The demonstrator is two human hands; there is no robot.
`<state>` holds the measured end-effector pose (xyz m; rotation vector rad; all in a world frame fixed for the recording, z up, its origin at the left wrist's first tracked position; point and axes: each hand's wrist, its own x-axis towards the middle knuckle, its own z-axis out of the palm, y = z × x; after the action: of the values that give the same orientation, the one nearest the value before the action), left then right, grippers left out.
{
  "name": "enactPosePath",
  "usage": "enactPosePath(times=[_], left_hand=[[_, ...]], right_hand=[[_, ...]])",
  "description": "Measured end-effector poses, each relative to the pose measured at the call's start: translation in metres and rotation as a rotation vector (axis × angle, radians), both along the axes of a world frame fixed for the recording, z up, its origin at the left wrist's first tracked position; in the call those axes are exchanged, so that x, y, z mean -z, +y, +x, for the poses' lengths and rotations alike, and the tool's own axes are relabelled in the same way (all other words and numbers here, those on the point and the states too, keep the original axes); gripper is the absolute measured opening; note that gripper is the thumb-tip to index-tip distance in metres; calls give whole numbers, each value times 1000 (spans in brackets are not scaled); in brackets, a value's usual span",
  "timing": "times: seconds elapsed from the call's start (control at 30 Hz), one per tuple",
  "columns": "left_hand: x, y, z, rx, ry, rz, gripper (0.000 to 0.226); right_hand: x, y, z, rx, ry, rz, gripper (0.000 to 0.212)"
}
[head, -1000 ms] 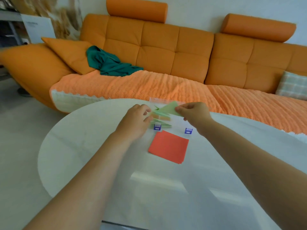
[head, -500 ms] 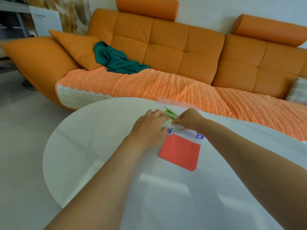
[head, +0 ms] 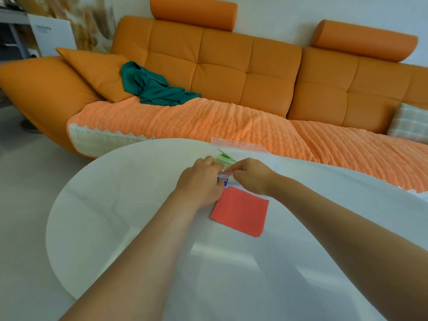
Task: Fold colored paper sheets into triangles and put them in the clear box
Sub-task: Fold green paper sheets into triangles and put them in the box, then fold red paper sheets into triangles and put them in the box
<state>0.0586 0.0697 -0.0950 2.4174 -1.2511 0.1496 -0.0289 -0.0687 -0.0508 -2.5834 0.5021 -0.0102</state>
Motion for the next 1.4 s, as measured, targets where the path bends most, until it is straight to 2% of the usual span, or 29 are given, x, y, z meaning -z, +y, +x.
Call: enactPosePath(times=[0.1, 0.23, 0.43, 0.5, 0.57, 0.67, 0.77, 0.93, 1.03, 1.2, 1.4], left_hand=[[-2, 5, 1, -14, 26, -43, 43], [-10, 17, -1, -45, 35, -122, 45], [-17, 29, -21, 37, 102, -215, 21], [-15, 28, -32, 110, 134, -181, 18], [-12, 26, -41, 181, 178, -85, 29], [-8, 28, -56, 285, 208, 96, 56], [-6, 30, -64, 315, 187, 183, 67], [-5, 32, -61, 352, 260, 85, 54], [-6, 34, -62, 337, 269, 45, 44], [-4, 33, -58, 279, 282, 43, 39], [-4, 32, -54, 307, 286, 107, 26]], right_hand=[[2, -3, -2, -5, -23, 29, 47], [-4, -9, -14, 56, -169, 73, 48], [-9, -6, -53, 75, -352, -12, 42], [-5, 2, -70, 4, -295, -37, 33], [5, 6, -84, -71, -144, -71, 31], [19, 8, -102, -154, 54, -124, 52], [30, 6, -115, -172, 45, -173, 61], [36, 4, -118, -135, -134, -118, 49], [35, 1, -117, -134, -134, -78, 44], [29, -3, -121, -94, -88, 4, 52], [26, -4, -121, -120, -70, -46, 31]])
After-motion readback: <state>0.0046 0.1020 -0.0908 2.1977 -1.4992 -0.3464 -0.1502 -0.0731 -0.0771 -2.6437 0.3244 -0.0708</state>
